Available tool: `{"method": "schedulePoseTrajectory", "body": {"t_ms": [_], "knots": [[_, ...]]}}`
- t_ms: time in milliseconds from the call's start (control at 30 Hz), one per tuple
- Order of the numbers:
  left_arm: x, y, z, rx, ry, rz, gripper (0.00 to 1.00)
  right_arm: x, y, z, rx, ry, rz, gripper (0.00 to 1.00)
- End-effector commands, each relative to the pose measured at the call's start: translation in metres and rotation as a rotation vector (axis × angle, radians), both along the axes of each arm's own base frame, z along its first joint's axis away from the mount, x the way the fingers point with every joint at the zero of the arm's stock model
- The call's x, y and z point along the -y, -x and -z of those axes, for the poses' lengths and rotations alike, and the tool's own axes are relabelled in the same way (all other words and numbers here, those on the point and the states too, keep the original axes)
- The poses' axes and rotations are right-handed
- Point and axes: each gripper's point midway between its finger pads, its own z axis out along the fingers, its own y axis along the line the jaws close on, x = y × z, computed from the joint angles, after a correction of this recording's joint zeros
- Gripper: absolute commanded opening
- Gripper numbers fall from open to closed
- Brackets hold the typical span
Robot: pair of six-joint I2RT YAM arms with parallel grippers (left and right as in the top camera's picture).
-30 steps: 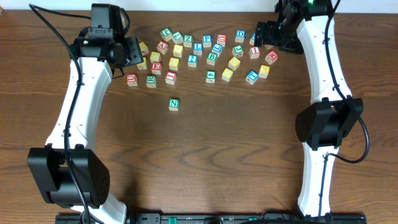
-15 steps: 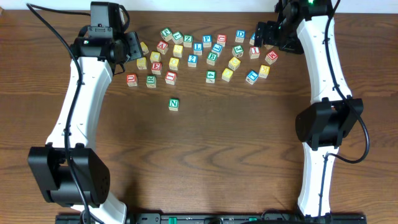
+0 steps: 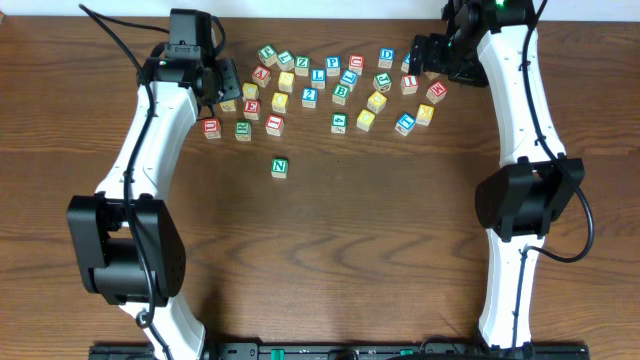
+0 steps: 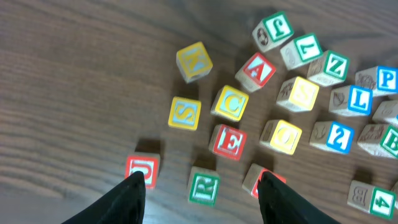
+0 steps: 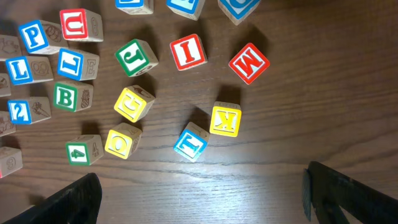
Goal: Spell out NEURIPS
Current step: 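Move the left gripper back over the blocks toward the red E block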
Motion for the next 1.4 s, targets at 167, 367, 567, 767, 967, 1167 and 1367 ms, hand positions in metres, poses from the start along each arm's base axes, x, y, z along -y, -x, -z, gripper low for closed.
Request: {"method": "schedulePoseTrajectory", "body": {"t_ms": [167,367,567,767,967,1167,1367], "knots": [[0.015,-0.028,0.038,0.006,-0.015,0.017,0.57,-0.006,-0.001,-0.013,0.031,-0.009,-0.005,0.99],[0.029,-0.037,0.071,-0.011,-0.057,0.108,0.57,-0.006,-0.001,-0.013,0.031,-0.009,-0.005,0.99],[0.032,-0.033,0.106,-0.073,-0.088,0.145,0.57,-0.006,-0.001,-0.013,0.031,-0.009,-0.005,0.99],[0.033,-0.033,0.121,-0.091,-0.1,0.167,0.56,-0.006,-0.001,-0.013,0.031,-0.009,-0.005,0.99],[0.038,-0.031,0.132,-0.108,-0.114,0.201,0.49,-0.006,-0.001,-0.013,0.031,-0.009,-0.005,0.99],[0.039,-0.033,0.131,-0.1,-0.114,0.201,0.46,-0.006,-0.001,-0.013,0.031,-0.009,-0.005,0.99],[0.039,-0.033,0.128,-0.098,-0.113,0.2,0.35,-0.006,-0.001,-0.013,0.031,-0.009,-0.005,0.99]]}}
